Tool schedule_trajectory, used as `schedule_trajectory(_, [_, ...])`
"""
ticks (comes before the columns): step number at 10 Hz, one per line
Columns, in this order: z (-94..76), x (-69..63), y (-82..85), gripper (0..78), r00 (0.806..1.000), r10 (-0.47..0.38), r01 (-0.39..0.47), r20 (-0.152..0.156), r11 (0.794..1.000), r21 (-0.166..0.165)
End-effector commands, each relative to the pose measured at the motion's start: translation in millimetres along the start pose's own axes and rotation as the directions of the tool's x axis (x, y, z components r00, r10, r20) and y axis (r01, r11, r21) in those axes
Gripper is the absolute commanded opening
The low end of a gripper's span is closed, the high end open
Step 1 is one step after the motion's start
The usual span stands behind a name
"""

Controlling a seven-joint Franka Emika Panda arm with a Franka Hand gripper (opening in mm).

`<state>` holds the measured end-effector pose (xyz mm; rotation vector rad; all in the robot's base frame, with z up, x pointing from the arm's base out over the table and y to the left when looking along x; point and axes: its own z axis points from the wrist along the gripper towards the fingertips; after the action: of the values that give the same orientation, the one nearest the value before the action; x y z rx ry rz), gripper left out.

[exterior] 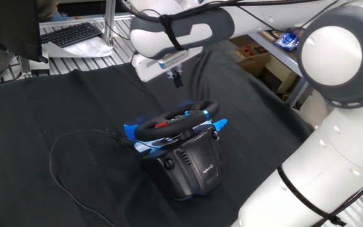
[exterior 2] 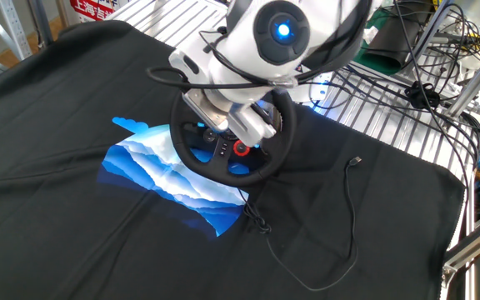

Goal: Rotate the steering wheel 90 degrees clockwise

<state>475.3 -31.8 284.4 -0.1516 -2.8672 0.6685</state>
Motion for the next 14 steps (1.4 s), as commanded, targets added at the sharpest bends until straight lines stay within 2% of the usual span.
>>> schedule_trajectory(1, [26.8, 8.2, -33.1, 0.0, 0.998, -0.058, 0.058, 0.007, 0.998, 0.004])
schedule_trajectory(5, [49.5, 13.7, -51.6, 0.0, 0.996, -0.093, 0.093, 0.012, 0.996, 0.002])
schedule_trajectory(6, [50.8, 14.3, -52.3, 0.0, 0.995, -0.094, 0.094, 0.012, 0.996, 0.002])
schedule_trajectory(7, [58.1, 19.2, -55.5, 0.0, 0.995, -0.102, 0.102, 0.011, 0.995, -0.003])
schedule_trajectory(14, [69.6, 40.1, -55.7, 0.0, 0.994, -0.109, 0.109, 0.000, 0.994, -0.017])
